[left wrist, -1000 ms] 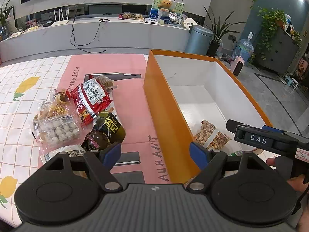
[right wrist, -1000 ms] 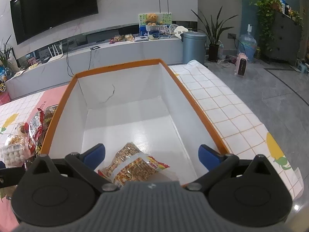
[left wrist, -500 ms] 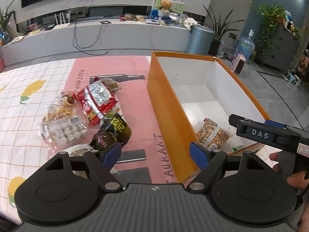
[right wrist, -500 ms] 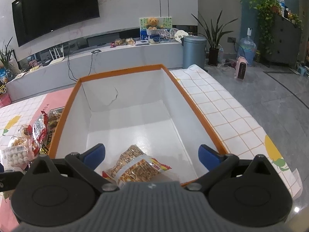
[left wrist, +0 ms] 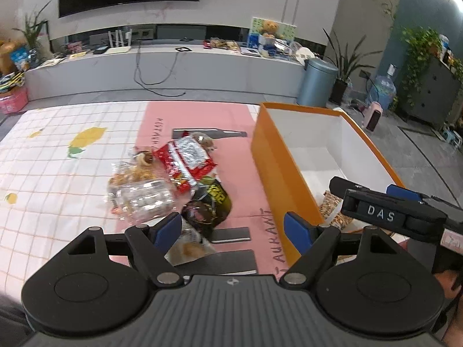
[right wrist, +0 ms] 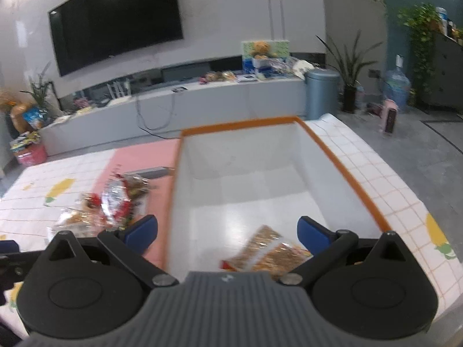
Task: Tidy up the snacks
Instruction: 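Move both tools back from the box to the snack pile, then grasp the clear bag with the green label with the right tool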
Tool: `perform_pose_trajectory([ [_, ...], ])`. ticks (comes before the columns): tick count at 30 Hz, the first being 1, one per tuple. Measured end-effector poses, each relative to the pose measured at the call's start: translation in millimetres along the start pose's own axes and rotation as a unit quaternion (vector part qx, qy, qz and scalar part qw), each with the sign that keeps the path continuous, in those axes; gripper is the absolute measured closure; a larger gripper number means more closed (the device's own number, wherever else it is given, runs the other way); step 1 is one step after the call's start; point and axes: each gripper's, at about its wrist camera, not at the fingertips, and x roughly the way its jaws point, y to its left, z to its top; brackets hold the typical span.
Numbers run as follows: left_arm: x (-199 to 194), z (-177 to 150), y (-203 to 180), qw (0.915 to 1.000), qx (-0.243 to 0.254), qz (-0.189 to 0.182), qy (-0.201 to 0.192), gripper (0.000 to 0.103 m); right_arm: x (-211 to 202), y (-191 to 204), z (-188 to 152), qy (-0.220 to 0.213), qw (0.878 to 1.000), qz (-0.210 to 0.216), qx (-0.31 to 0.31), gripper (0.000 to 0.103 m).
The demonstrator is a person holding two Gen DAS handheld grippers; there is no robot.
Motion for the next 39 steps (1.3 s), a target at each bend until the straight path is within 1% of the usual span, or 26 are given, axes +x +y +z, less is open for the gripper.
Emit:
perform_pose_trajectory([
  [3,-12,-2,13,0.9999,-0.01,0.004,-0.009,0.009,-11,19,-1,0.002,1.0,0.009,-0.015,0.003],
  [6,-23,-4,28,0.9995,-0.019,0.018,-0.016,0.009,-24,36,-7,0.002,0.999,0.021,-0.035,0.003],
  [11,-33,-10,57,0.9985,-0.025,0.042,-0.022,0.009,-33,68,-18,0.008,0.996,0.058,-0.066,0.003],
  [14,-32,-15,76,0.9974,-0.031,0.064,-0.017,0.009,-35,85,-24,-0.006,0.995,0.07,-0.064,0.003],
  [17,-31,-20,90,0.997,-0.027,0.07,-0.018,0.009,-33,100,-29,-0.017,0.994,0.084,-0.073,0.003],
  [20,-23,-21,100,0.9961,-0.035,0.08,-0.01,0.01,-24,116,-40,-0.02,0.992,0.084,-0.089,0.003],
  [22,-17,-24,107,0.9955,-0.039,0.086,-0.003,0.01,-15,122,-45,-0.013,0.991,0.087,-0.099,0.003],
  [26,-1,-29,122,0.9951,-0.057,0.079,0.02,0.01,2,131,-58,-0.002,0.987,0.096,-0.125,0.003],
  [30,18,-36,131,0.9938,-0.06,0.085,0.041,0.01,24,141,-68,0.013,0.984,0.093,-0.153,0.003],
  [35,39,-44,136,0.9915,-0.061,0.091,0.07,0.012,44,152,-79,0.014,0.982,0.107,-0.156,0.003],
  [37,43,-46,139,0.9913,-0.064,0.089,0.072,0.015,52,155,-82,0.018,0.981,0.113,-0.156,0.003],
  [39,45,-47,142,0.9911,-0.069,0.088,0.072,0.015,59,157,-84,0.024,0.981,0.121,-0.152,0.003],
])
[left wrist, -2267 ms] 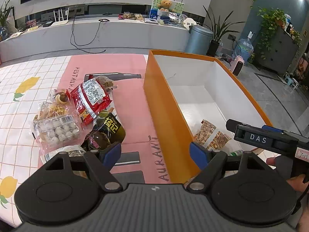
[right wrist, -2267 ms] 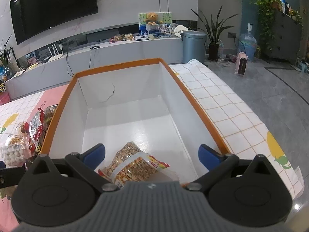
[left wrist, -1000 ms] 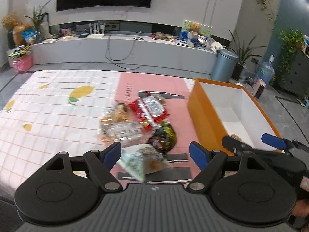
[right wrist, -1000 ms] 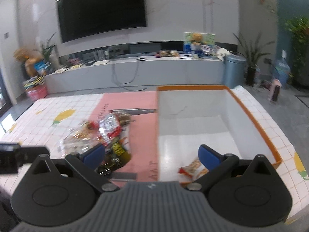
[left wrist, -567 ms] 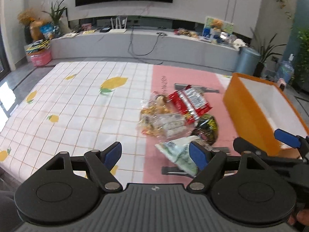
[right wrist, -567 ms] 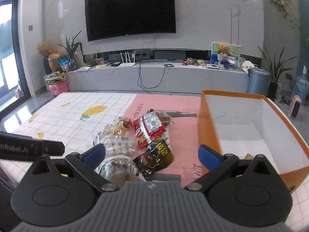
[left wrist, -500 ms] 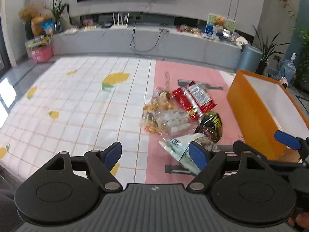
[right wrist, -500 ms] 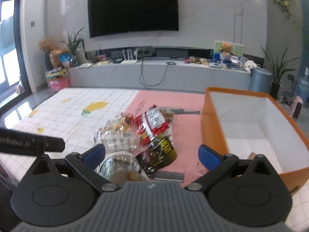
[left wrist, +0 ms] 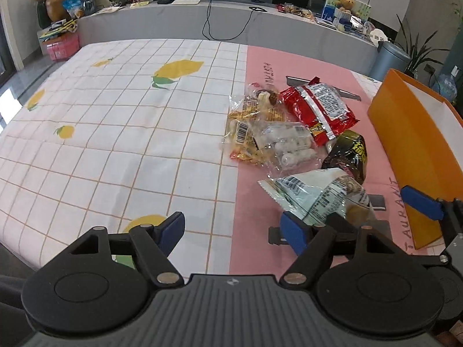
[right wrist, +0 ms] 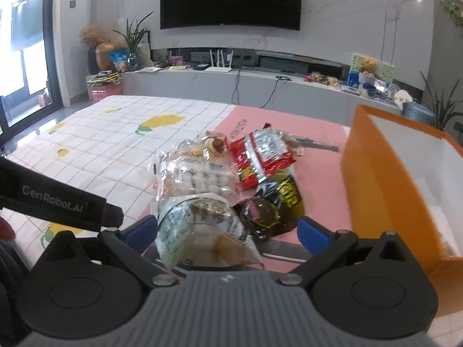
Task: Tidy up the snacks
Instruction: 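Grasp the clear bag with the green label with the right tool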
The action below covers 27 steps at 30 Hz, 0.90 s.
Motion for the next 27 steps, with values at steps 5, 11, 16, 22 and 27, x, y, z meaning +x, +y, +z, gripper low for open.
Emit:
perform_pose_trajectory([
  [5,10,1,11,0.9995,-0.031,-0.007,-0.005,0.018,19,3,-2,0.005,1.0,0.013,0.008,0.003],
  [11,13,2,20,0.9978,-0.063,-0.012,-0.015,0.022,36,11,-4,0.007,1.0,0.023,-0.004,0.003],
  [16,13,1,23,0.996,-0.078,-0.032,-0.03,0.024,49,16,-5,0.006,0.999,0.033,-0.01,0.003],
  [22,16,1,27,0.9941,-0.101,-0.025,-0.031,0.023,59,23,-8,0.004,0.999,0.028,-0.028,0.003],
  [27,18,5,16,0.9986,-0.051,-0.007,-0.015,0.017,62,26,-11,0.004,0.999,0.021,-0.045,0.007],
])
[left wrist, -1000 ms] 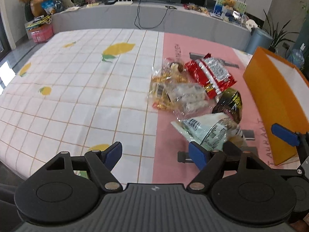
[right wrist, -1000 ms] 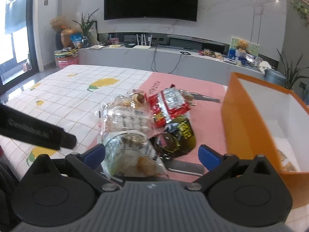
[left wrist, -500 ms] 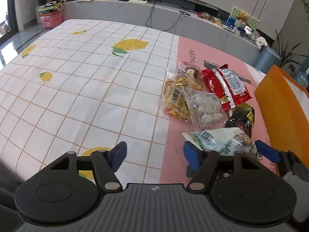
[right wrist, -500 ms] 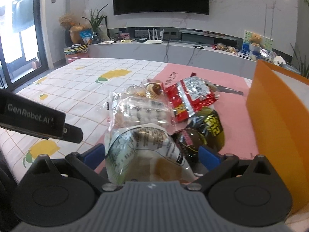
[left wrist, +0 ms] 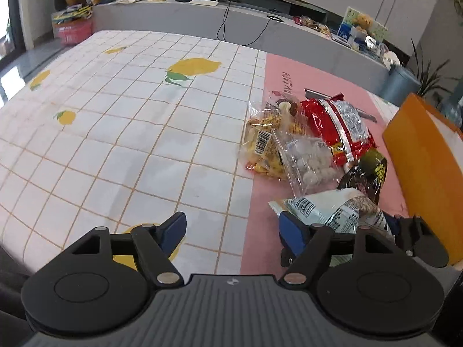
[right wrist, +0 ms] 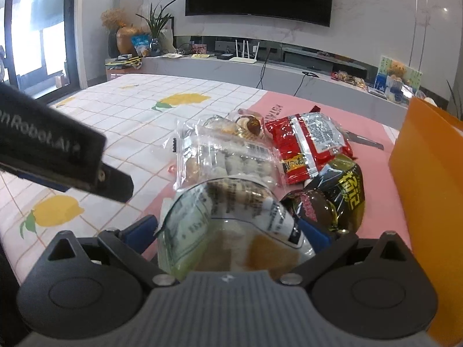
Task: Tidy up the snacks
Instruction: 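Grasp the clear bag with the green label with the right tool, then grasp the clear pack of white round snacks with the left tool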
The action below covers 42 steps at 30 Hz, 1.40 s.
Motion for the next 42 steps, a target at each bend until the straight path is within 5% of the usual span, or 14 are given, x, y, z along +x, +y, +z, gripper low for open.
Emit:
perform_pose_trajectory([
  [5,1,-2,-5,0.9999,0.011,0.004,0.007,0.017,-1,-2,-3,0.0,1.0,-0.006,-0.004,0.028],
  [10,-1,-1,-10,0.9996,0.025,0.015,0.003,0.015,-6,1,-6,-0.01,1.0,-0.008,-0.006,0.039],
  [25,-5,22,-38,0.9925,0.122,-0.004,-0.006,0.013,-36,-8,-10,-0.001,1.0,-0.008,0.016,0.04],
  [29,1,23,-59,0.9752,0.22,-0.018,-0.006,0.013,-44,-14,-8,0.001,1.0,-0.007,0.024,0.04],
  [33,11,25,-81,0.9469,0.319,-0.039,-0.016,0.013,-46,-17,-11,0.016,0.999,-0.013,0.028,0.04],
  [37,24,29,-95,0.9276,0.36,-0.097,-0.03,0.01,-48,-15,-14,0.031,0.999,-0.024,0.021,0.04],
  [42,48,24,-109,0.9085,0.399,-0.125,-0.004,0.007,-45,-16,-19,0.057,0.998,-0.038,0.014,0.04],
])
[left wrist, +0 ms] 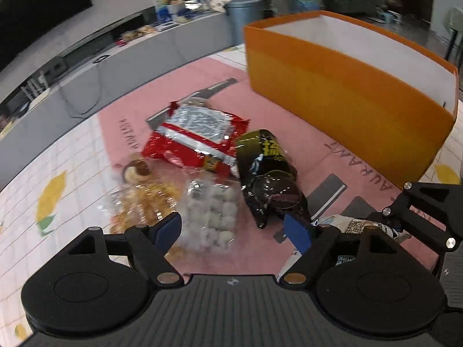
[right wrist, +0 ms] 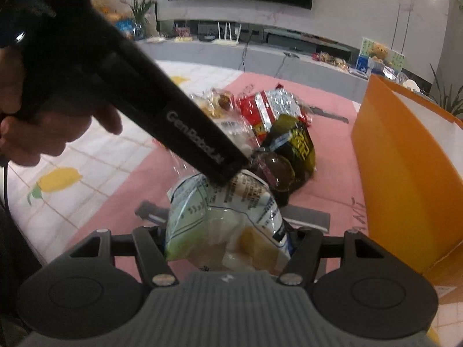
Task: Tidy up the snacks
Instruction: 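Grasp the clear pack of white round snacks with the left tool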
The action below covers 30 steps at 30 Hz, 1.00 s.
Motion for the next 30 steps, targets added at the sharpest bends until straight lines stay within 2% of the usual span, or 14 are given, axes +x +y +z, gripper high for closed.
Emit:
perform_pose_trajectory([
  [5,8,5,2,0.9998,-0.012,-0.014,0.004,0.005,-1,-4,-1,0.002,1.0,-0.007,-0.002,0.04],
  [8,6,7,7,0.9998,-0.013,0.011,0.004,0.005,-2,-4,-1,0.007,1.0,-0.008,-0.01,0.04],
  [13,21,4,4,0.9981,0.004,0.049,0.037,0.006,-3,-8,1,0.016,1.0,-0.005,-0.002,0.04],
  [19,29,0,4,0.9978,0.004,0.057,0.033,0.007,-2,-9,0,0.021,1.0,-0.008,-0.004,0.039],
  [24,35,-3,-5,0.9953,0.03,0.088,0.027,0.019,-2,-9,0,0.024,1.0,-0.01,-0.007,0.039],
  [26,34,-4,-10,0.9948,0.036,0.093,0.024,0.033,-1,-8,-1,0.027,1.0,-0.012,-0.008,0.039],
  [27,33,-4,-12,0.9946,0.039,0.093,0.023,0.036,-1,-9,-1,0.028,0.999,-0.013,-0.007,0.039],
  [30,33,-4,-15,0.9939,0.037,0.101,0.025,0.04,0,-10,0,0.032,0.999,-0.016,-0.002,0.039],
])
